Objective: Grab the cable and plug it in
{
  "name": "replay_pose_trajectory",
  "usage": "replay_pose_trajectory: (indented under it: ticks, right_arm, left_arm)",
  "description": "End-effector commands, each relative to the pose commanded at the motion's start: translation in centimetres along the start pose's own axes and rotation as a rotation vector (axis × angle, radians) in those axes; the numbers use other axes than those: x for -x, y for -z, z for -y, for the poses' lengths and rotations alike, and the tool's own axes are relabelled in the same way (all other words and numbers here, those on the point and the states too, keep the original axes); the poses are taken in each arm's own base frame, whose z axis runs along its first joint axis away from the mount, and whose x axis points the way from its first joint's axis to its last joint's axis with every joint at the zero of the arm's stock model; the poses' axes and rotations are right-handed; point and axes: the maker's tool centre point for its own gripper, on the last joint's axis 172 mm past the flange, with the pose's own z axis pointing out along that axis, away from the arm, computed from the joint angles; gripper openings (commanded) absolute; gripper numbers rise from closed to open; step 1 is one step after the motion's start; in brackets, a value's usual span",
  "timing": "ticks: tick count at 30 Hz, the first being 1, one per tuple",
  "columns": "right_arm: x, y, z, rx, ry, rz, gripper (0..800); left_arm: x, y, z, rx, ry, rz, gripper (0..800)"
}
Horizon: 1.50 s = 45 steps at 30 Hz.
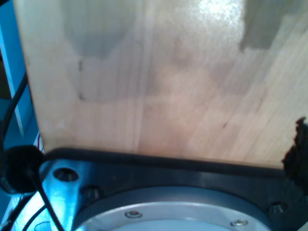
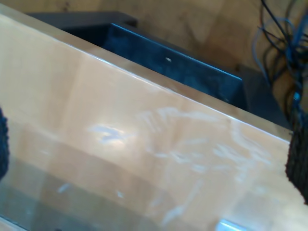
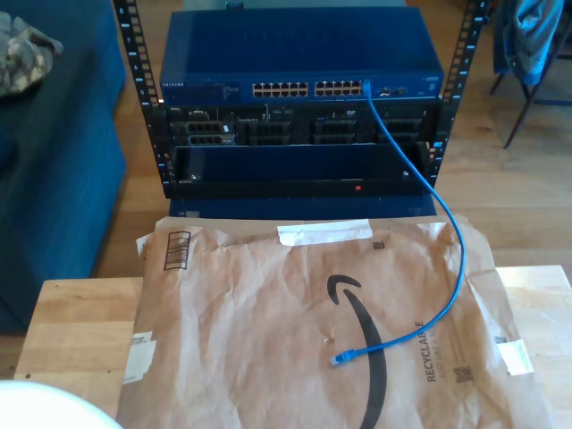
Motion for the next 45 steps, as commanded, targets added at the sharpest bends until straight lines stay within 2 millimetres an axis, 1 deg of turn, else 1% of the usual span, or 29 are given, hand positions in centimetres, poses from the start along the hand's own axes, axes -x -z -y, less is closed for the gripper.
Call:
replay_pose_trajectory:
  ticks: [2, 8, 12, 16, 22, 24, 26, 28, 30, 34, 40, 43, 45]
  right_arm:
    - [1.0, -0.7, -1.9, 0.018, -0.044, 0.021, 798]
    - [4.0, -3.6, -4.2, 0.064, -0.065, 0.099, 798]
    - [6.7, -6.0, -5.3, 0.057, -0.116, 0.168, 796]
    - [8.5, -7.7, -6.2, 0.049, -0.163, 0.210, 796]
    - [11.5, -10.2, -6.7, 0.036, -0.204, 0.276, 793]
    - [11.5, -10.2, -6.9, 0.034, -0.211, 0.278, 791]
    - [11.5, -10.2, -6.9, 0.033, -0.214, 0.279, 768]
    - [11.5, -10.2, -6.9, 0.033, -0.219, 0.279, 771]
    - [11.0, -10.4, -7.2, 0.038, -0.217, 0.258, 780]
    - [10.5, -12.4, -7.8, 0.051, -0.220, 0.200, 787]
    - [10.7, -14.9, -8.3, 0.058, -0.225, 0.149, 794]
    - [10.4, -15.5, -8.5, 0.062, -0.230, 0.118, 799]
    - [10.5, -15.8, -8.4, 0.060, -0.232, 0.121, 799]
  left_arm:
    - [0.0, 0.0, 0.0, 0.000, 0.000, 0.000, 800]
    - [0.0, 0.0, 0.0, 0.000, 0.000, 0.000, 800]
    - [0.0, 0.0, 0.0, 0.000, 0.000, 0.000, 800]
    - [0.0, 0.0, 0.0, 0.000, 0.000, 0.000, 800]
    - [0.0, 0.0, 0.0, 0.000, 0.000, 0.000, 800]
    - [0.0, 0.0, 0.0, 0.000, 0.000, 0.000, 800]
    - [0.0, 0.0, 0.0, 0.000, 0.000, 0.000, 800]
    - [0.0, 0.0, 0.0, 0.000, 0.000, 0.000, 800]
    - [0.0, 0.0, 0.0, 0.000, 0.000, 0.000, 800]
    - [0.0, 0.0, 0.0, 0.000, 0.000, 0.000, 800]
    - [0.0, 0.0, 0.0, 0.000, 0.000, 0.000, 800]
    - [0.0, 0.0, 0.0, 0.000, 0.000, 0.000, 800]
    - [0.0, 0.0, 0.0, 0.000, 0.000, 0.000, 800]
